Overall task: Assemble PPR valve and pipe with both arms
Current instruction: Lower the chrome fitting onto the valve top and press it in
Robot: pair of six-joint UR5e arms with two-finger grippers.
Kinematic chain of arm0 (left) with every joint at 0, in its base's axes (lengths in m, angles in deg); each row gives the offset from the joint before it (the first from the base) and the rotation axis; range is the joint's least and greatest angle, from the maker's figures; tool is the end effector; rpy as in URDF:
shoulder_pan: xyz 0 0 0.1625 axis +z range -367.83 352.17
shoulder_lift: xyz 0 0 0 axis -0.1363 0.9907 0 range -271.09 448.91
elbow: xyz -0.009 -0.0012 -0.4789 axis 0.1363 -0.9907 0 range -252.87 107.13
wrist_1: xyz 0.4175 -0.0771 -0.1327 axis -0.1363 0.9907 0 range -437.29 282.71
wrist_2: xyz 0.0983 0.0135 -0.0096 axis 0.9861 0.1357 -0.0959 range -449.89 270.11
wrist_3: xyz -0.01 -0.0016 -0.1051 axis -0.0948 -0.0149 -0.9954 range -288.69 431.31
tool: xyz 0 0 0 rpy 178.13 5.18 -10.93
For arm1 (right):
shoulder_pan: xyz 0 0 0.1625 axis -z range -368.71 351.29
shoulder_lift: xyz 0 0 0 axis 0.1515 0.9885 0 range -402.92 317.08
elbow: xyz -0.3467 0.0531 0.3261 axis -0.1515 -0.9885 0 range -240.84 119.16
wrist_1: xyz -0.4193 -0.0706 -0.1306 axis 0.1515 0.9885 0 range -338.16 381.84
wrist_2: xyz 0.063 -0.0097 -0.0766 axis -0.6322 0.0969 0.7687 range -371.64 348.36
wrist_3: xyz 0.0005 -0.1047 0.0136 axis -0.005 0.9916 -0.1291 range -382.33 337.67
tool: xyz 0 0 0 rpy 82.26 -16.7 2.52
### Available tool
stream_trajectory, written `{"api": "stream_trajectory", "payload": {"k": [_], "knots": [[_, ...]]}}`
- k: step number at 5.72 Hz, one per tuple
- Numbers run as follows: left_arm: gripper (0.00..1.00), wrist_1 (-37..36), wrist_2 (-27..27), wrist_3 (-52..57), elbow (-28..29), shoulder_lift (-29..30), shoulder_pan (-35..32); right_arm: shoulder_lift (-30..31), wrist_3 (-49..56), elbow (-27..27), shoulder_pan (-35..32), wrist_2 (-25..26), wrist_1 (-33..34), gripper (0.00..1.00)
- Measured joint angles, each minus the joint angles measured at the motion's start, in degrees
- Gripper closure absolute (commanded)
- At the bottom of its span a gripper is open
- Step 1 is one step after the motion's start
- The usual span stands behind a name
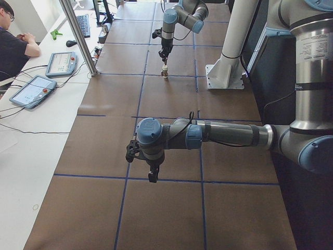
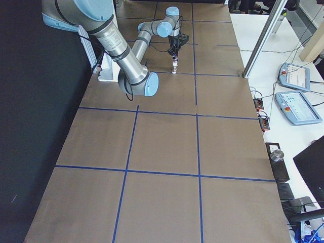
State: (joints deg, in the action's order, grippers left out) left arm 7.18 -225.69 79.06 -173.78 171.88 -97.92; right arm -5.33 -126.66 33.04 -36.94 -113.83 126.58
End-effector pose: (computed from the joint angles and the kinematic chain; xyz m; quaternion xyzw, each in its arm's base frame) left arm -0.0583 -0.4622 0.6856 0.0132 0.3891 0.0559 0.9194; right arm -0.6154 -0.4564 0.1127 -0.0558 -0.3622 0.3023 0.8800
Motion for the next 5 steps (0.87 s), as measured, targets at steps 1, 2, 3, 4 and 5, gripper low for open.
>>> {"api": "stream_trajectory", "payload": {"k": [1,2,3,4,5], "knots": [[0.00,0.0,0.0,-0.6,-0.1,0.0,0.0,-0.1,0.1,-0.2,0.1,0.3,-0.1,1.00],[0.00,0.0,0.0,-1.4,-0.2,0.0,0.0,-0.1,0.1,-0.3,0.3,0.5,-0.1,1.00],[0.00,0.0,0.0,-1.8,-0.2,0.0,0.0,-0.1,0.1,-0.3,0.6,0.6,-0.1,1.00],[0.00,0.0,0.0,-1.9,-0.3,0.0,0.1,-0.1,0.1,-0.4,0.8,0.6,-0.2,1.00],[0.00,0.0,0.0,-1.9,-0.3,-0.1,0.1,-0.1,0.2,-0.5,0.9,0.6,-0.2,1.00]]}}
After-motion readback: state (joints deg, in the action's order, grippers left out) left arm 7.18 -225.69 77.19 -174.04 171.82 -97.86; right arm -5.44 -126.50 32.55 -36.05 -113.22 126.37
